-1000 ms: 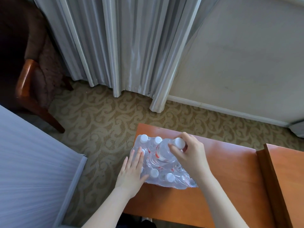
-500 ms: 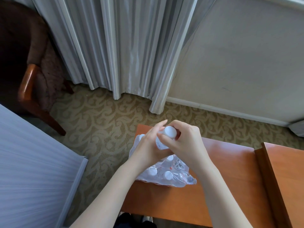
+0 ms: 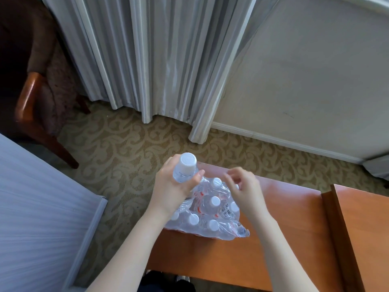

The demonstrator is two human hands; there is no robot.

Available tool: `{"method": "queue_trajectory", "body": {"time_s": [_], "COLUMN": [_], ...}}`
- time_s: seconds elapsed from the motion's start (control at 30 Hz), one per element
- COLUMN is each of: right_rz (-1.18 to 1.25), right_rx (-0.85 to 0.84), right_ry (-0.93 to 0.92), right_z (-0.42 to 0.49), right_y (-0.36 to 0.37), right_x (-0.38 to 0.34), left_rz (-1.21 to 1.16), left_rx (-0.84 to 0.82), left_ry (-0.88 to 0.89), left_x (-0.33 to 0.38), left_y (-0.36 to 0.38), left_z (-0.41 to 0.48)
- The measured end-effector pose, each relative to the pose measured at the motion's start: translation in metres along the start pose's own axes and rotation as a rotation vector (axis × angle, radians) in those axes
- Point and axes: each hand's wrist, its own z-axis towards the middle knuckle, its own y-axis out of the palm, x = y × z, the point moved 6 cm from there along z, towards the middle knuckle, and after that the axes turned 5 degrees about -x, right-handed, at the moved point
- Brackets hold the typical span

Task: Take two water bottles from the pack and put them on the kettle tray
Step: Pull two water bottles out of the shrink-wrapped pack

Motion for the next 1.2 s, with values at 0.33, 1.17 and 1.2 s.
{"method": "queue_trajectory", "body": {"time_s": [0.33, 1.17, 1.2], "right_rz": [-0.777, 0.401, 0.433], "right_rx": [-0.456, 0.360, 0.364], "right_ry": [-0.016, 0.108, 0.081], "right_z": [-0.001, -0.018, -0.016], "right_y": [0.116, -0.025, -0.034], "right_x": [0.064, 0.001, -0.010], "left_rz": [-0.100, -0.051, -0.045], "left_rx": [0.052, 0.189, 0.189], "left_ry": [-0.062, 0.010, 0.018], "left_x": [-0.003, 0.012, 0.015], "left_y": [-0.029, -0.051, -0.051], "left_z": [0.007, 0.010, 0.011]}}
